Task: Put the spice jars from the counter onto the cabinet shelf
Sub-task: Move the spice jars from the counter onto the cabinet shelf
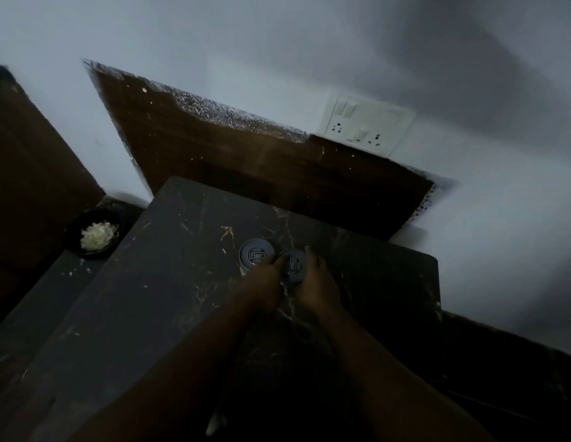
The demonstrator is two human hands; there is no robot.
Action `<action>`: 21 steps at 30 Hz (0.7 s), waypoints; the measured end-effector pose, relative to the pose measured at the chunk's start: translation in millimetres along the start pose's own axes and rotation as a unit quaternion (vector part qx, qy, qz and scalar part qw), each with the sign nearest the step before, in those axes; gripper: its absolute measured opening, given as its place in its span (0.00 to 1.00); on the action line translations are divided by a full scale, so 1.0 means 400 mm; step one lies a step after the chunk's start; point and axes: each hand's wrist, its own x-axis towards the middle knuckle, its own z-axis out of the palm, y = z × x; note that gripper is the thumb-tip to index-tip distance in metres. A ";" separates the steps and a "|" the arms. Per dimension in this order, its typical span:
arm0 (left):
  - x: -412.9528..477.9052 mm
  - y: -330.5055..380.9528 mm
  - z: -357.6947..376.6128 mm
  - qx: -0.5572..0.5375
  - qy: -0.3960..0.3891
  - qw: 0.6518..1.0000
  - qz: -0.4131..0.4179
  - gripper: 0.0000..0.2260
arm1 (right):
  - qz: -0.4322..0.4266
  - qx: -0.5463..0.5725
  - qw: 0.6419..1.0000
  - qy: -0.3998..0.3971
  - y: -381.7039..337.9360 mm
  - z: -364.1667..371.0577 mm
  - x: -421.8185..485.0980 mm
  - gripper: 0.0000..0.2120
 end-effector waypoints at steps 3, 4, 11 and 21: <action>0.010 -0.006 0.012 -0.013 -0.007 1.000 0.001 0.35 | -0.019 0.017 0.999 -0.026 0.002 0.017 0.021 0.53; 0.011 -0.007 0.013 -0.018 -0.008 1.000 -0.002 0.35 | -0.021 0.014 0.999 -0.024 0.004 0.022 0.026 0.51; 0.003 -0.004 -0.030 -0.035 0.056 0.998 0.014 0.31 | -0.020 0.093 0.994 0.046 0.037 0.023 0.026 0.43; -0.005 0.049 -0.175 -0.088 0.072 0.988 0.109 0.42 | -0.071 0.238 0.957 0.148 0.008 -0.111 -0.031 0.46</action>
